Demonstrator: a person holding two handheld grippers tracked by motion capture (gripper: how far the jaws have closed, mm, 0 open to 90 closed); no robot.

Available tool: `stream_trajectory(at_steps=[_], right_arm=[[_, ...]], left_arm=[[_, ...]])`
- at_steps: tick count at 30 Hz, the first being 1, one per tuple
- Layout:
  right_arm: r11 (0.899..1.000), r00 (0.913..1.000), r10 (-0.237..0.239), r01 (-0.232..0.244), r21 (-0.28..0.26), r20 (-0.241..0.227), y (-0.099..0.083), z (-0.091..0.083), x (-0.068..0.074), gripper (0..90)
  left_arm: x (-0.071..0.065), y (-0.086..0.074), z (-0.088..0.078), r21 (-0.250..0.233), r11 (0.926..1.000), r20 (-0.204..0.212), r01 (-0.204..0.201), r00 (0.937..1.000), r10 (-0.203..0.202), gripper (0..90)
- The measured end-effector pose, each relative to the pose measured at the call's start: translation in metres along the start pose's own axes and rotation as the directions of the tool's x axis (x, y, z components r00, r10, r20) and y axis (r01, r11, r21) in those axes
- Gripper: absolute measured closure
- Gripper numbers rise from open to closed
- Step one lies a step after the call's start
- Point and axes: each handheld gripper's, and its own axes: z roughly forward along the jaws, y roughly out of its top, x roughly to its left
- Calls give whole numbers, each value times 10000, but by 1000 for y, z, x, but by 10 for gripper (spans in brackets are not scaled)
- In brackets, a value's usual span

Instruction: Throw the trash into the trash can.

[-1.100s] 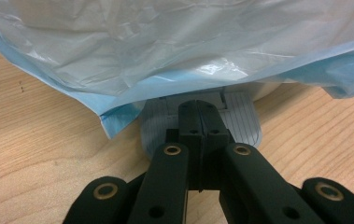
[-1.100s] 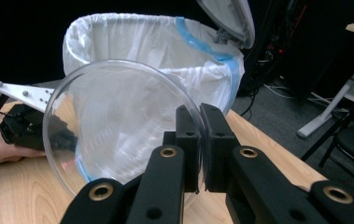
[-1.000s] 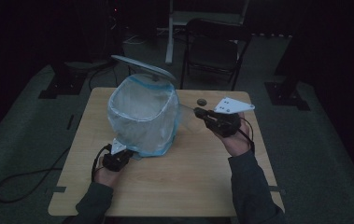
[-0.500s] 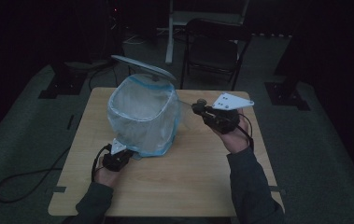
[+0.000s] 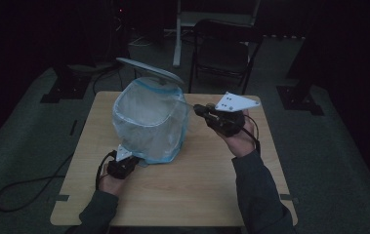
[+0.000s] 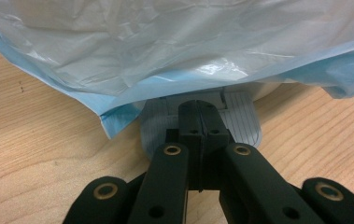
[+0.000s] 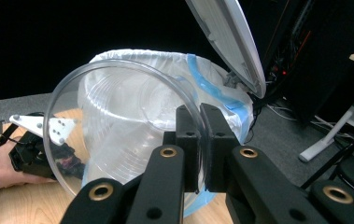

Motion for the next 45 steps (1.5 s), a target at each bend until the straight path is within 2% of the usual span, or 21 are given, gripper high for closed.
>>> stream_trajectory(at_steps=[19, 35, 45], right_arm=[[9999, 9999, -140, 139, -80, -90, 14, 11, 2, 869], [10000, 9999, 20, -20, -7, -166, 19, 29, 2, 868], [10000, 9997, -38, 39, 36, -260, 25, 40, 4, 869]], left_arm=[[0, 0, 0, 4, 10000, 3, -7, 10000, 7, 900], [0, 0, 0, -9, 10000, -2, 12, 10000, -12, 900], [0, 0, 0, -14, 10000, 12, 25, 10000, -25, 900]])
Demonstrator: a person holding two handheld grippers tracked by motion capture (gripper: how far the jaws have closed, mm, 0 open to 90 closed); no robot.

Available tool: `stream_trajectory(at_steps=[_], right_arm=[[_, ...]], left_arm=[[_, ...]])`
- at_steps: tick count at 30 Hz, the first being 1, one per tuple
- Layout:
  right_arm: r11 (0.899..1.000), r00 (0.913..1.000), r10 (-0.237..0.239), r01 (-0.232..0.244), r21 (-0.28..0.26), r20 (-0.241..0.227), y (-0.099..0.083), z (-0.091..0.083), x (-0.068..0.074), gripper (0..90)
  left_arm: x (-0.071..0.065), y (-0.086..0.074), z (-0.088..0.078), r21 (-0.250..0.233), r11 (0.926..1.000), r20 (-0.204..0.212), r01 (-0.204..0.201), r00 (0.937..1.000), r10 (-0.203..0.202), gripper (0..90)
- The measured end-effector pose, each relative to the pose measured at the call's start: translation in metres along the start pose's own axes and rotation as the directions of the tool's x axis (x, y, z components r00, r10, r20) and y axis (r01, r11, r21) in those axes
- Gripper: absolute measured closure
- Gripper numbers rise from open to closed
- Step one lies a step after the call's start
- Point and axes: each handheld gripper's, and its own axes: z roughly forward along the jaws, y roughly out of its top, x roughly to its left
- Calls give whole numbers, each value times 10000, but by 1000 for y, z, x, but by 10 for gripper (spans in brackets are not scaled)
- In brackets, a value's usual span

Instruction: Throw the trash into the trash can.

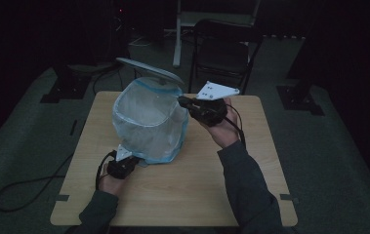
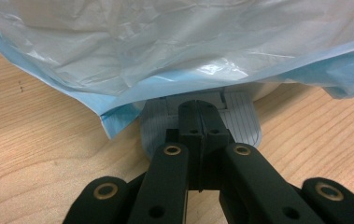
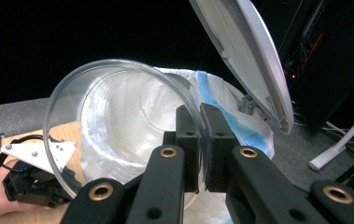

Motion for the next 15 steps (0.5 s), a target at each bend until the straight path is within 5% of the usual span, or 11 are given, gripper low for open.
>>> stream_trajectory(at_steps=[15], right_arm=[[10000, 10000, 44, -44, 48, -40, 4, 14, 1, 869]], left_arm=[[1, 0, 0, -6, 10000, 43, 40, 10000, -40, 900]])
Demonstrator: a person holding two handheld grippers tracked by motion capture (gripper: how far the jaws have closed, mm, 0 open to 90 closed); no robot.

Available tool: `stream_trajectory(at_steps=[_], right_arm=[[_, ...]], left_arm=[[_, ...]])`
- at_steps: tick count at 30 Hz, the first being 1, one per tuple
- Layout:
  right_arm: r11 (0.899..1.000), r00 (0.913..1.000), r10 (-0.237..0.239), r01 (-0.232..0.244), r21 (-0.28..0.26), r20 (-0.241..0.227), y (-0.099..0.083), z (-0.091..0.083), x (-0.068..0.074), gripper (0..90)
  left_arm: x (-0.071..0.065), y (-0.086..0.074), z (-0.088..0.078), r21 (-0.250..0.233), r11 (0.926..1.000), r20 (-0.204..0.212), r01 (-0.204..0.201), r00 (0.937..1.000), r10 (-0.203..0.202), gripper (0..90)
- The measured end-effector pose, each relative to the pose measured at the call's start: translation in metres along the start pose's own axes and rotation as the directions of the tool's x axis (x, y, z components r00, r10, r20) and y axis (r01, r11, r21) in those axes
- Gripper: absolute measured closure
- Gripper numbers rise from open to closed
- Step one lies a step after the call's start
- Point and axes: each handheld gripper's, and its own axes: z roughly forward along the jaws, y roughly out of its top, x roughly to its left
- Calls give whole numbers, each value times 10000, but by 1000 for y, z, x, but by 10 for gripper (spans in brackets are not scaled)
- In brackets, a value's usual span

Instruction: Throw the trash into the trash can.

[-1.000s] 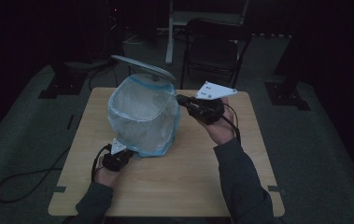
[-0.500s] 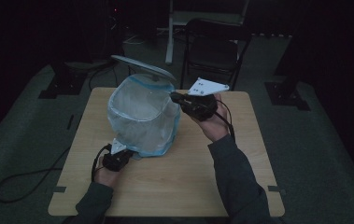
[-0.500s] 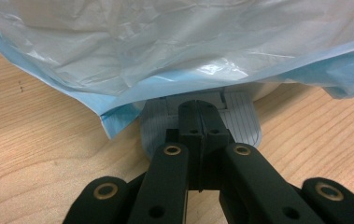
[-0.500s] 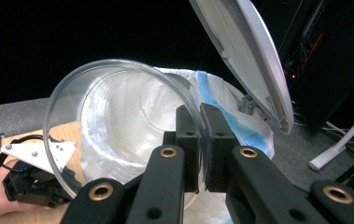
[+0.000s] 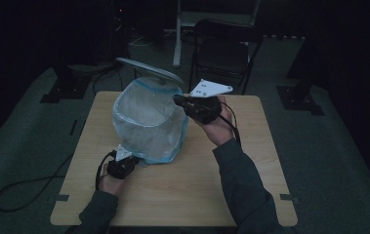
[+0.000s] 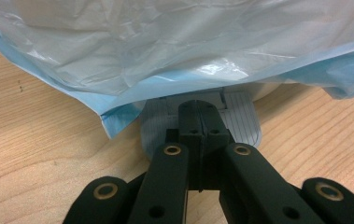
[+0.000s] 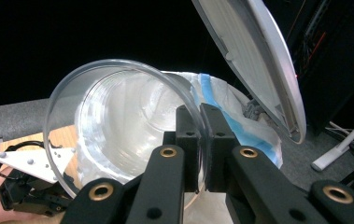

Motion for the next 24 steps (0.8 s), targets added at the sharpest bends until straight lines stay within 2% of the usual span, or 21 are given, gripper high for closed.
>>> stream_trajectory(at_steps=[17, 24], right_arm=[[9999, 9999, 51, -52, 110, 87, 2, 20, -1, 868], [9996, 9997, 220, -223, 181, 131, 1, 27, -4, 868]], left_arm=[[0, 0, 0, -3, 10000, -8, -3, 10000, 3, 900], [0, 0, 0, -6, 10000, 1, -1, 10000, 1, 900]])
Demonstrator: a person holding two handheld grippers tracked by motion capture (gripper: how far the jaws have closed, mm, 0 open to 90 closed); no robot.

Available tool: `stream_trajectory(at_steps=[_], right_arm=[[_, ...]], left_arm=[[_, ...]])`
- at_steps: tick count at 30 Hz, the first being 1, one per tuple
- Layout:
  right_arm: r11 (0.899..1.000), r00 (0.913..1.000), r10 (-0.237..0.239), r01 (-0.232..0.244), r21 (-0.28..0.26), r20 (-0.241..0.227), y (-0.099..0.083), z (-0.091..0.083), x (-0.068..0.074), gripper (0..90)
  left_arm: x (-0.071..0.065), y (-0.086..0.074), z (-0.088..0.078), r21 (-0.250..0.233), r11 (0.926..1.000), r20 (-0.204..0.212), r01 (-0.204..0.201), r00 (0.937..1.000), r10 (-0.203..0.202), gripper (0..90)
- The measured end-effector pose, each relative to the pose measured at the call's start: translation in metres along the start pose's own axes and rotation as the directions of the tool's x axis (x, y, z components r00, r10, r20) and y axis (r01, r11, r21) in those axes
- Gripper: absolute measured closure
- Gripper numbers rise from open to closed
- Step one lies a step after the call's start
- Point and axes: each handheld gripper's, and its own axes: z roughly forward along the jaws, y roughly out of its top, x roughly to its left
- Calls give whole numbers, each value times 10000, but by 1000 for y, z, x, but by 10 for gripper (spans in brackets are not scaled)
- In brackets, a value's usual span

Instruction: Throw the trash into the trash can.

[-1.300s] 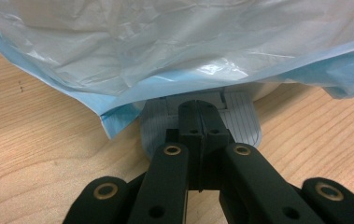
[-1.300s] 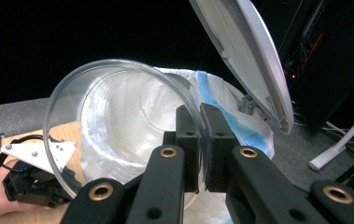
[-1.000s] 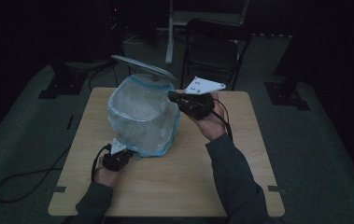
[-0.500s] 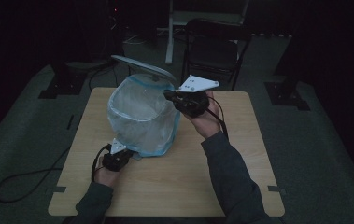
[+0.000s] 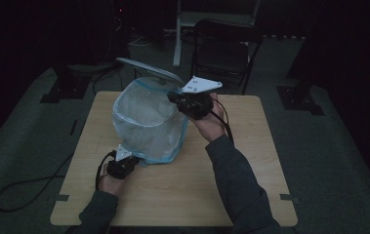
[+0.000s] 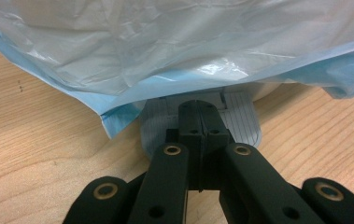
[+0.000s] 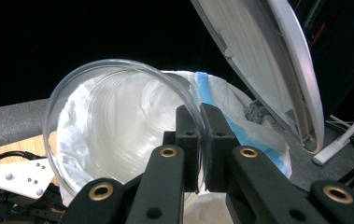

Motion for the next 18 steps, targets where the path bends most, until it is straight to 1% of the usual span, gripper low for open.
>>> stream_trajectory(at_steps=[5, 13, 18], right_arm=[[10000, 10000, 10, -10, 9, -23, 2, 3, 1, 868], [10000, 10000, 29, -29, -95, 35, 11, 9, 4, 867], [9998, 9999, 157, -156, -118, 43, 15, 12, 3, 868]], left_arm=[[0, 0, 0, -24, 10000, 1, 24, 10000, -24, 900], [0, 0, 0, -12, 10000, -17, 7, 10000, -7, 900], [0, 0, 0, -19, 10000, -13, 11, 10000, -11, 900]])
